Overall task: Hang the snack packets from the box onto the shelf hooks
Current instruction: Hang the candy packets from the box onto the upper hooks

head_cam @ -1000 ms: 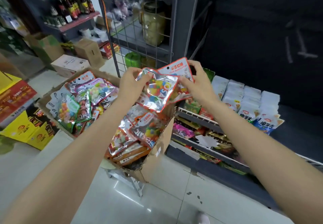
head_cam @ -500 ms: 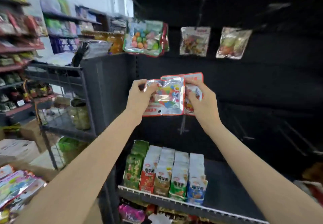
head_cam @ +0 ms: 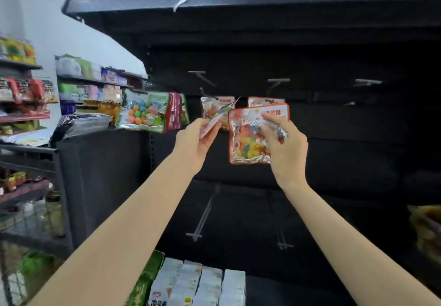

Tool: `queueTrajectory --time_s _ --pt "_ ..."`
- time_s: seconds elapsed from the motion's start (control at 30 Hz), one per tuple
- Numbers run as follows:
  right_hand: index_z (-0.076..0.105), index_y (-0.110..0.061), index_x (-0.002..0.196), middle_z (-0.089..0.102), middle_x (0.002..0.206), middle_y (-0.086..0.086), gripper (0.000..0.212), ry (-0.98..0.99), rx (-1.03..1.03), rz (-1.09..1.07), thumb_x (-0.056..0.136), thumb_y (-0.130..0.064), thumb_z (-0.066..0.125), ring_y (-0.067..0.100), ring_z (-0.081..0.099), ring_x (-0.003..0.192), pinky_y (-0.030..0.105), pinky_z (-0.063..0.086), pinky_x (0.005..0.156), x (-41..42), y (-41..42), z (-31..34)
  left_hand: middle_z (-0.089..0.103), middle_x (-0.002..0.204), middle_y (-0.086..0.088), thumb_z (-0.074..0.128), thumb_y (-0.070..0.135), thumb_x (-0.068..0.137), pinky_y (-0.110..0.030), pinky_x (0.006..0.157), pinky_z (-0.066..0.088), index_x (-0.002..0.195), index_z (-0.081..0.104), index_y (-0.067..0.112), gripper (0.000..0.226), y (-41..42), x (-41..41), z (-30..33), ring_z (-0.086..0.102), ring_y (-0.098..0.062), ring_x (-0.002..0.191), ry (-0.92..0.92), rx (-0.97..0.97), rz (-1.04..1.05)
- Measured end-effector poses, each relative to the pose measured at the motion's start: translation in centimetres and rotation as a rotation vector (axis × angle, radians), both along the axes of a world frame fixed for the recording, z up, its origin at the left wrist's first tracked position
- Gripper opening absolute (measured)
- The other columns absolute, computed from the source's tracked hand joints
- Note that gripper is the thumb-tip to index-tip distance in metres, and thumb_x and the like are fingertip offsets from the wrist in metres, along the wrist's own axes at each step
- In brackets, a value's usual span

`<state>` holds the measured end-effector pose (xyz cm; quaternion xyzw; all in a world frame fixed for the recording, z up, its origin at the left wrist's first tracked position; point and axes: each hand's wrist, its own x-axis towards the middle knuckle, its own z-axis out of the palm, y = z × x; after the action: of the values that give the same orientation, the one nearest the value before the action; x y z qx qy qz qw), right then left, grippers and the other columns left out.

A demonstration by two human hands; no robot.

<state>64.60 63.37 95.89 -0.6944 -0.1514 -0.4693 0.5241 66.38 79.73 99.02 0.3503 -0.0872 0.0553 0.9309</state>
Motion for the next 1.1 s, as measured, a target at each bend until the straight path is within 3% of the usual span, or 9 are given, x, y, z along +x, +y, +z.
queueTrajectory --time_s 0.23,0.43,0.57,0.63,0.7,0.77,0.9,1.0,1.1 --pt "0.063 -0.025 0.119 0.058 0.111 -0.015 0.027 0.012 -0.062 0.001 0.094 -0.017 0.057 0.010 0.059 0.108 0.037 0.054 0.088 0.8 0.2 1.0 0.061 0.092 -0.020 0.049 -0.004 0.089 -0.020 0.071 0.057 0.077 0.057 -0.001 0.015 -0.5 0.5 0.6 0.063 -0.023 0.089 0.030 -0.041 0.019" --pt "0.063 -0.022 0.120 0.055 0.111 -0.014 0.028 0.059 -0.056 -0.013 0.096 -0.012 0.052 -0.009 0.054 0.083 0.024 0.051 0.085 1.4 1.6 1.1 0.050 0.108 -0.035 0.019 -0.014 0.083 -0.041 0.092 0.051 0.114 0.033 -0.006 0.036 1.8 0.3 0.0 0.058 -0.045 0.104 -0.008 -0.248 -0.021" --pt "0.067 -0.021 0.100 0.061 0.102 -0.010 0.021 0.192 -0.065 0.067 0.095 -0.035 0.051 0.000 0.056 0.094 0.021 0.042 0.086 2.2 3.9 2.1 0.061 0.108 -0.020 0.041 -0.007 0.094 -0.023 0.075 0.055 0.102 0.053 -0.005 0.014 2.3 0.2 -0.3 0.066 -0.021 0.093 -0.049 0.123 0.025" --pt "0.059 -0.024 0.076 0.059 0.083 -0.008 0.026 0.221 -0.100 0.072 0.091 -0.045 0.055 0.010 0.056 0.085 0.025 0.043 0.075 2.8 5.1 2.4 0.063 0.111 -0.011 0.052 -0.005 0.090 -0.022 0.068 0.054 0.117 0.052 0.003 0.028 2.2 0.1 -0.5 0.066 -0.014 0.090 -0.090 0.321 0.078" --pt "0.045 -0.021 0.062 0.046 0.065 -0.004 0.036 0.239 -0.126 0.063 0.092 -0.035 0.059 0.008 0.042 0.060 0.022 0.033 0.056 3.1 5.7 2.5 0.059 0.121 -0.009 0.065 -0.003 0.082 -0.026 0.075 0.054 0.132 0.041 0.013 0.058 2.5 0.2 -0.8 0.063 -0.016 0.099 -0.075 0.463 0.126" --pt "0.054 -0.010 0.066 0.056 0.067 0.004 0.031 0.243 -0.139 0.103 0.093 -0.024 0.058 0.015 0.052 0.059 0.031 0.041 0.053 3.4 5.7 2.6 0.050 0.131 -0.009 0.077 0.010 0.075 -0.031 0.090 0.049 0.137 0.035 0.022 0.076 2.8 0.2 -0.8 0.054 -0.019 0.112 -0.023 0.777 0.320" --pt "0.064 0.007 0.090 0.067 0.092 0.020 0.029 0.238 -0.320 0.171 0.093 -0.021 0.058 0.031 0.065 0.084 0.052 0.049 0.076 3.7 5.6 2.8 0.018 0.151 -0.009 0.078 0.046 0.069 -0.048 0.111 0.023 0.146 0.016 0.035 0.099 4.8 1.1 0.3 0.017 -0.028 0.140 -0.227 1.506 0.915" --pt "0.063 0.005 0.084 0.065 0.085 0.020 0.031 0.188 -0.440 0.192 0.091 -0.025 0.060 0.028 0.063 0.082 0.049 0.048 0.072 3.6 5.8 2.9 0.051 0.126 0.002 0.074 0.048 0.072 -0.029 0.091 0.043 0.130 0.043 0.029 0.068 6.2 1.6 1.8 0.050 -0.012 0.113 -0.529 1.604 0.787" --pt "0.070 -0.009 0.086 0.064 0.078 0.003 0.018 0.123 -0.425 0.197 0.093 -0.021 0.058 0.014 0.058 0.074 0.033 0.046 0.067 3.3 6.2 3.4 0.058 0.087 0.004 0.073 0.040 0.076 -0.021 0.063 0.042 0.090 0.051 0.019 0.033 7.5 2.0 2.1 0.054 -0.006 0.075 -0.484 1.514 0.676"
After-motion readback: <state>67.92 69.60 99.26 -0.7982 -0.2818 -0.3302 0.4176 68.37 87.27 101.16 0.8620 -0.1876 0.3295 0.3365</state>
